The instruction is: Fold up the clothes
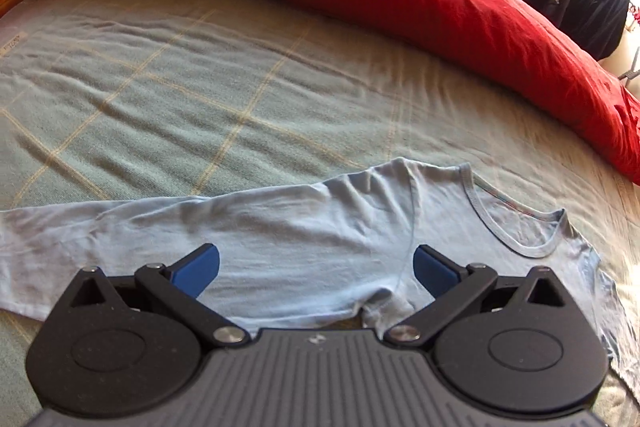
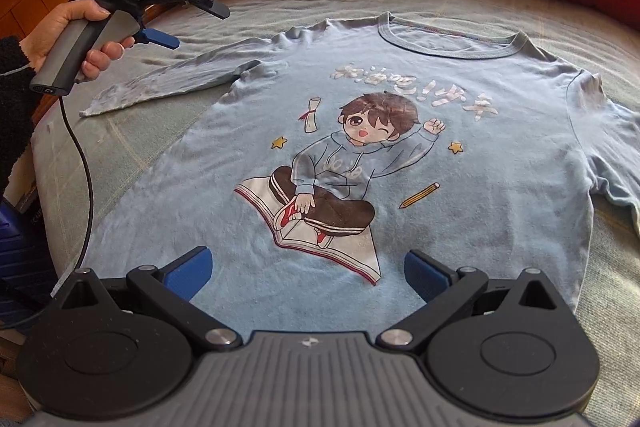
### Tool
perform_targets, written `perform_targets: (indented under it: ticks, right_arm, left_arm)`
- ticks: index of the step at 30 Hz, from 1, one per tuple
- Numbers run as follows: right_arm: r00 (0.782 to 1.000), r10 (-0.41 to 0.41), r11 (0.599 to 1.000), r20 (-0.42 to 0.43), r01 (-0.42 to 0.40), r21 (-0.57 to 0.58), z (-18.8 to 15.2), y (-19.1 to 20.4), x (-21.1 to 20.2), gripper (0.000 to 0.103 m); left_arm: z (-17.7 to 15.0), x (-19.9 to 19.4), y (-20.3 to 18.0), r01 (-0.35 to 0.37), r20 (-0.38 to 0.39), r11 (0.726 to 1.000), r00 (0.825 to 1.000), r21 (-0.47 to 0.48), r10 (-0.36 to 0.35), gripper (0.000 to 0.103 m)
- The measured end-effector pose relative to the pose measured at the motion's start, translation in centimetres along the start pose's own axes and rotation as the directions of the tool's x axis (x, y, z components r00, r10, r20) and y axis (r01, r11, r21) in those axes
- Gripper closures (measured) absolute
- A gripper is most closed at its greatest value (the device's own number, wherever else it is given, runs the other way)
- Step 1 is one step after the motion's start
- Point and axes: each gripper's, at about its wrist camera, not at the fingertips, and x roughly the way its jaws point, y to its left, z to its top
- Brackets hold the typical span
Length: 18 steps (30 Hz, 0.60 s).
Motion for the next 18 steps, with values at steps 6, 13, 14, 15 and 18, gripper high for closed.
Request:
perform_targets:
  ticks: [6,13,14,15,18]
  right_arm:
    - [0.999,0.005,1.000,0.054,-0.003,-0.031,-0.4,2.3,-3.3,0.000]
    - [0.997,-0.070,0.996,0.031,0.068,0.058,-4.1,4.3,-6.1,0.000]
    - [0.995,-0.093,0.994,0.026,0.092,0.056,-4.6,4.8,-6.4,0.000]
    - [0.994,-0.112,0.992,0.020,0.111,0.052,-5.2,5.3,-6.6,0.000]
    - [0.988,-0.155,0.986,0.008,0.154,0.059,-6.8,6.2,-6.8,0.000]
  left_arm:
    - [-5.1,-6.5,-2.7,0.095,-0.009,0.989,0.996,0.116,-0.094,0.001]
    - [-14.0,-9.4,-4.7,0.127,-0.050,0.942,0.992,0.311,-0.117,0.001]
    - [-15.1,-9.5,-4.9,0.131,-0.052,0.935,0.991,0.330,-0.121,0.001]
    - [-16.3,-9.6,-5.1,0.135,-0.054,0.928,0.991,0.348,-0.124,0.001]
    - [-19.6,-9.9,-5.6,0.147,-0.061,0.904,0.989,0.402,-0.134,0.001]
